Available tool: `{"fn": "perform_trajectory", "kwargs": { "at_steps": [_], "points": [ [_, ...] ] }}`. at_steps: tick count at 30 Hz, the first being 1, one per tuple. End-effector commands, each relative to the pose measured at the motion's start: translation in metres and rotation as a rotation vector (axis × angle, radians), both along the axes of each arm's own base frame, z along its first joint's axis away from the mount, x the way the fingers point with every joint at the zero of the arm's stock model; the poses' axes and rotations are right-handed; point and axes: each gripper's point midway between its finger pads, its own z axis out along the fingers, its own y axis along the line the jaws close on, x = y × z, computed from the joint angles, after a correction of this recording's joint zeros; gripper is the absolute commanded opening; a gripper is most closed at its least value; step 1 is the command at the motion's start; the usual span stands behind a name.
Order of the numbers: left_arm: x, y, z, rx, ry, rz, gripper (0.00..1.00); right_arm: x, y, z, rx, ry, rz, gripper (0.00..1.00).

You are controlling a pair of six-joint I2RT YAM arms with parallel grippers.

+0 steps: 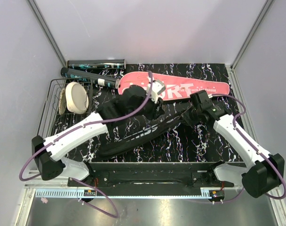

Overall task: Pack up the badminton gear
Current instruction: Zip the racket bag at the center of the board.

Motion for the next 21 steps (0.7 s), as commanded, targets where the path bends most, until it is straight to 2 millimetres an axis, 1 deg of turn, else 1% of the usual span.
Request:
{"fn": "perform_trajectory", "kwargs": {
  "at_steps": [1, 2, 3, 4, 5, 7, 9, 10, 11, 13, 14, 16, 17, 18, 21],
  "points": [
    [0.009, -0.021, -0.027, 0.060, 0.016, 0.095, 0.38, 0.013, 0.005, 0.033, 0.078, 0.008, -0.103, 0.00],
    [0.003, -0.025, -0.028, 0.065, 0.013, 0.097, 0.41, 0.014, 0.005, 0.034, 0.079, 0.016, -0.110, 0.00],
    [0.001, -0.028, -0.035, 0.081, 0.017, 0.103, 0.48, 0.015, 0.005, 0.034, 0.083, 0.017, -0.118, 0.00],
    [0.002, -0.029, -0.036, 0.087, 0.004, 0.118, 0.52, 0.015, 0.005, 0.035, 0.091, 0.023, -0.133, 0.00],
    [-0.003, -0.032, -0.040, 0.099, -0.003, 0.113, 0.55, 0.016, 0.005, 0.038, 0.100, 0.010, -0.142, 0.00],
    [-0.001, -0.032, -0.044, 0.131, -0.031, 0.132, 0.57, 0.020, 0.004, 0.043, 0.126, -0.006, -0.166, 0.00],
    [-0.004, -0.033, -0.047, 0.140, -0.045, 0.133, 0.57, 0.020, 0.002, 0.045, 0.146, -0.022, -0.186, 0.00],
    [-0.004, -0.035, -0.045, 0.137, -0.059, 0.135, 0.55, 0.021, 0.002, 0.046, 0.157, -0.026, -0.199, 0.00],
    [-0.007, -0.037, -0.046, 0.138, -0.064, 0.127, 0.53, 0.021, 0.000, 0.045, 0.163, -0.030, -0.205, 0.00],
    [-0.007, -0.040, -0.047, 0.136, -0.062, 0.126, 0.43, 0.024, -0.004, 0.043, 0.168, -0.028, -0.227, 0.00],
    [-0.007, -0.042, -0.050, 0.141, -0.053, 0.127, 0.42, 0.024, -0.001, 0.042, 0.179, -0.019, -0.217, 0.00],
    [-0.009, -0.047, -0.058, 0.162, -0.036, 0.122, 0.42, 0.025, 0.000, 0.040, 0.184, -0.006, -0.213, 0.00],
    [-0.013, -0.051, -0.060, 0.168, -0.040, 0.113, 0.45, 0.025, 0.002, 0.040, 0.191, 0.000, -0.207, 0.00],
    [-0.014, -0.053, -0.062, 0.175, -0.043, 0.112, 0.48, 0.025, 0.001, 0.039, 0.188, 0.003, -0.207, 0.00],
    [-0.014, -0.057, -0.066, 0.189, -0.048, 0.123, 0.51, 0.027, 0.001, 0.040, 0.187, 0.001, -0.212, 0.00]
  ]
}}
